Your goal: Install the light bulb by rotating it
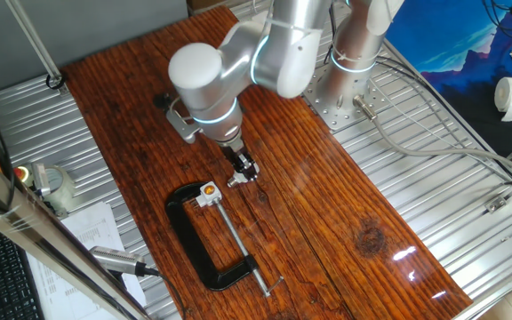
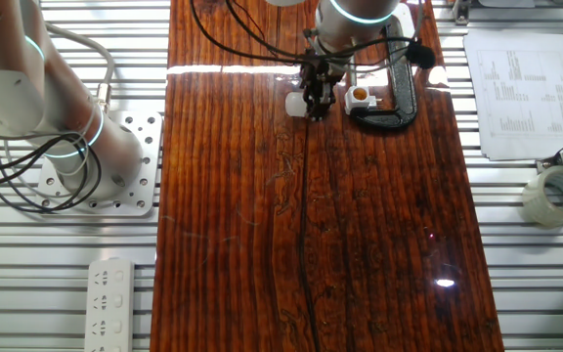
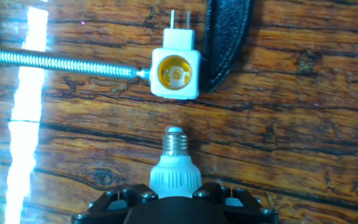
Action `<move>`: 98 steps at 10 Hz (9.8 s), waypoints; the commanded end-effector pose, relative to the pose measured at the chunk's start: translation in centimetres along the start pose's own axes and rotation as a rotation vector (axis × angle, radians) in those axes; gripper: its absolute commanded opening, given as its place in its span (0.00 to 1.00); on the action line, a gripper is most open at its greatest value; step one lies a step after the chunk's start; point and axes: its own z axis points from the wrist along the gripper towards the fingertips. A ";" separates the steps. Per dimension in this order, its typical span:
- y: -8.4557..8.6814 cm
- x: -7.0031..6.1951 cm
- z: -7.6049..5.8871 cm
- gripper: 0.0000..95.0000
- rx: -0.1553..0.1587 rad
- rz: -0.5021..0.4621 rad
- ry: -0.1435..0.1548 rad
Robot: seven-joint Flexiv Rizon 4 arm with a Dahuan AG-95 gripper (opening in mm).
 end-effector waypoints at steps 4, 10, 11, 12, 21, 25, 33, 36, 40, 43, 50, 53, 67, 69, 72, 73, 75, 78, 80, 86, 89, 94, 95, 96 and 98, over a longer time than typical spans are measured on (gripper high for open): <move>0.5 0.3 0.6 0.60 0.013 0.006 0.002; 0.4 0.2 1.3 0.60 0.026 0.050 -0.036; 0.3 0.1 1.2 0.60 0.026 0.067 -0.042; 0.3 0.0 1.3 0.60 0.027 0.097 -0.051; 0.5 -0.3 1.6 0.40 0.027 0.131 -0.061; 0.6 -0.3 1.5 0.40 0.027 0.121 -0.060; 2.1 -1.5 -2.2 0.00 0.031 0.068 0.003; 1.7 -2.8 -4.4 0.00 0.026 0.030 0.038; 0.0 -3.4 -5.3 0.00 0.019 -0.085 0.133; -0.7 -3.5 -5.7 0.00 0.024 -0.117 0.166; -1.1 -3.6 -5.8 0.00 0.022 -0.264 0.348; -1.0 -3.8 -6.1 0.00 0.017 -0.270 0.369; -1.4 -8.0 -6.8 0.00 -0.063 -0.307 0.554; -1.3 -8.1 -6.5 0.00 -0.072 -0.303 0.584; -1.2 -8.1 -6.5 0.00 -0.082 -0.305 0.605; -1.1 -8.1 -6.5 0.00 -0.086 -0.310 0.614; -1.0 -8.1 -6.4 0.00 -0.092 -0.301 0.641; -1.0 -8.0 -6.4 0.00 -0.099 -0.294 0.668; -1.0 -8.0 -6.5 0.00 -0.099 -0.285 0.674; -1.3 -6.8 -6.9 0.00 -0.106 -0.270 0.664; -0.8 -6.1 -7.5 0.00 -0.102 -0.267 0.666; -1.4 -6.3 -6.9 0.00 -0.095 -0.252 0.662; -1.4 -6.4 -6.8 0.00 -0.095 -0.252 0.658; -1.4 -6.5 -6.6 0.00 -0.095 -0.253 0.652; -1.4 -6.6 -6.5 0.00 -0.097 -0.259 0.652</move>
